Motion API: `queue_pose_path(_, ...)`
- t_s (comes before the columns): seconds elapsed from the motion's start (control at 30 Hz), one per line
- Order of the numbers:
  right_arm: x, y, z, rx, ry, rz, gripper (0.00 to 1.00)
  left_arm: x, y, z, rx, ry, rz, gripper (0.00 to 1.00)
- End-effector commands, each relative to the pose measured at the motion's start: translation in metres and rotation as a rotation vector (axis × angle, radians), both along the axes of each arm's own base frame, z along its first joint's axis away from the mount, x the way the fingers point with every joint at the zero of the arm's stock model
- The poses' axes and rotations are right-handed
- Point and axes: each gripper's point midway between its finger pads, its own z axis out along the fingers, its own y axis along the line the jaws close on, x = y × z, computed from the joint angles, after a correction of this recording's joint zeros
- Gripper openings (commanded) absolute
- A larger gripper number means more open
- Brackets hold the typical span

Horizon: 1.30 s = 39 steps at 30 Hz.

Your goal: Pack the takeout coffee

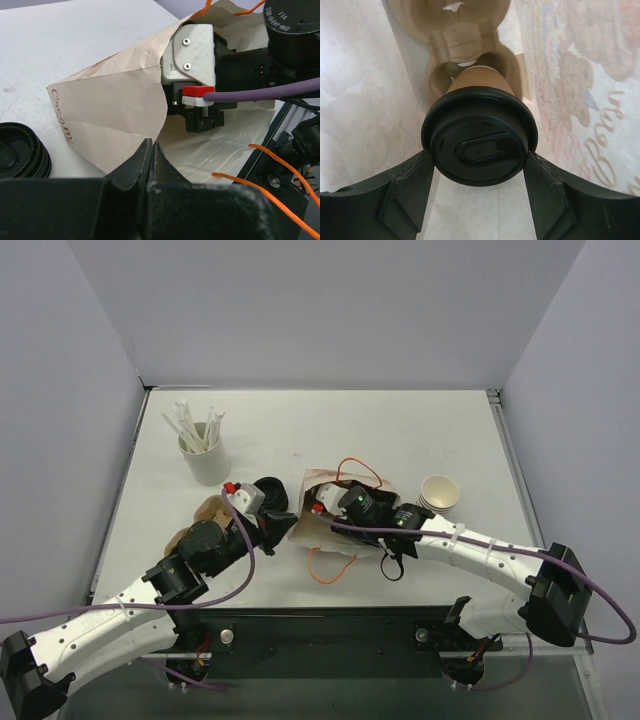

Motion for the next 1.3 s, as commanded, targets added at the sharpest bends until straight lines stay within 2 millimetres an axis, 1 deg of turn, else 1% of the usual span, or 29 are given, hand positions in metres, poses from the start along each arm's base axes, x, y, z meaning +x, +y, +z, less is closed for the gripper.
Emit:
queue_pose_path(0.0,0.009,0.001,0.005,0.016,-0.012,-0.047,0.53,-0.006,-0.003,0.018,-0.042,-0.018,-0.034,0.00)
queue_pose_path(0.13,0.010,0.001,-0.002,0.010,0.004,-0.055,0.53,-0.007,-0.002,0.017,-0.034,-0.020,-0.035,0.00)
queue_pose_path(0.47,0.012,-0.005,-0.011,0.008,0.020,-0.081,0.53,-0.007,-0.004,0.013,-0.024,0.006,-0.037,0.00)
queue_pose_path(0.67,0.011,-0.008,-0.024,-0.001,0.049,-0.098,0.53,-0.007,-0.004,0.013,-0.023,0.014,-0.035,0.00)
queue_pose_path(0.83,0.013,-0.005,-0.030,-0.001,0.057,-0.107,0.53,-0.007,-0.003,0.013,-0.017,0.021,-0.031,0.00)
queue_pose_path(1.1,0.014,-0.013,-0.048,-0.009,0.087,-0.143,0.53,-0.007,-0.003,0.010,0.002,0.042,-0.030,0.00)
queue_pose_path(1.27,0.015,-0.015,-0.054,-0.012,0.098,-0.159,0.53,-0.008,-0.002,0.011,0.004,0.047,-0.030,0.00)
